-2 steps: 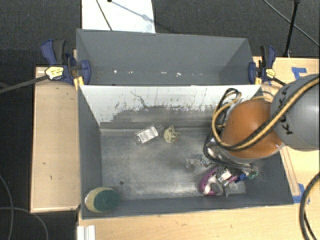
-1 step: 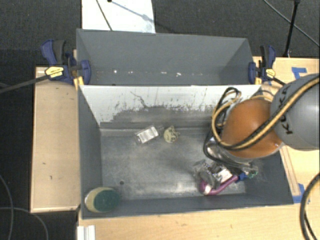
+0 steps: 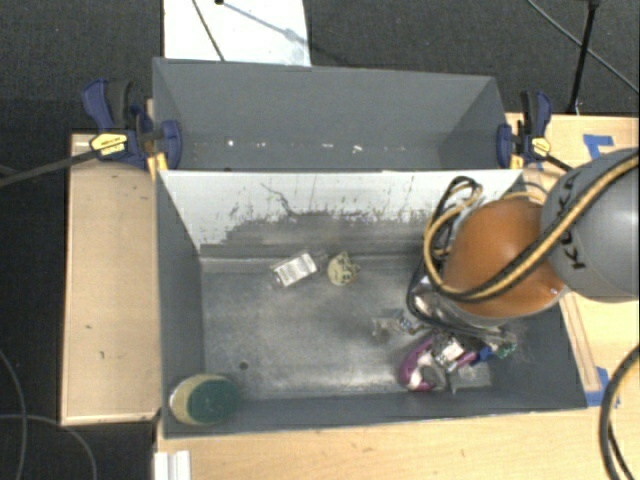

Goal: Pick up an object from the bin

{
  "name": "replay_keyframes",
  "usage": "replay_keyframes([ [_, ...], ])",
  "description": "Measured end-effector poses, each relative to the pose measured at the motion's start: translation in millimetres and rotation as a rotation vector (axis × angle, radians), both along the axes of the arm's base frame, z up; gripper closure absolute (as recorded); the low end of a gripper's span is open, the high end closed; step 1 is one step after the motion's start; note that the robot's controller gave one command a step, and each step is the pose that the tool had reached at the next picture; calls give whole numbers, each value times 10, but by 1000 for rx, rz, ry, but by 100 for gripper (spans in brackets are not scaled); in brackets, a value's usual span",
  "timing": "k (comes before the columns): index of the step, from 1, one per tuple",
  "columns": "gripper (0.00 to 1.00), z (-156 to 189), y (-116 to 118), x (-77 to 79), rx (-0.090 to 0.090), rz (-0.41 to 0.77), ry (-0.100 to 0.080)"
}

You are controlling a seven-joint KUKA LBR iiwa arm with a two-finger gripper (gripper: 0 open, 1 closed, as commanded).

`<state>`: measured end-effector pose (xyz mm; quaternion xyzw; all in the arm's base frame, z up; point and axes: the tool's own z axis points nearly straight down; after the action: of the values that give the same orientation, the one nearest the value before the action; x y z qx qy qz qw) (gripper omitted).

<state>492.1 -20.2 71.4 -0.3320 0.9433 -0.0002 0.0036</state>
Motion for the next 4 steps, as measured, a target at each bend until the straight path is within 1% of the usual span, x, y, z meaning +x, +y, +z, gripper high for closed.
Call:
replay_keyframes([
  [1, 100, 11, 5, 12, 1, 1, -3],
  [2, 100, 377, 447, 449, 3, -112, -3],
  [3, 0, 349, 416, 421, 0, -116, 4],
  [4, 0, 464, -462, 46, -5, 2, 7],
])
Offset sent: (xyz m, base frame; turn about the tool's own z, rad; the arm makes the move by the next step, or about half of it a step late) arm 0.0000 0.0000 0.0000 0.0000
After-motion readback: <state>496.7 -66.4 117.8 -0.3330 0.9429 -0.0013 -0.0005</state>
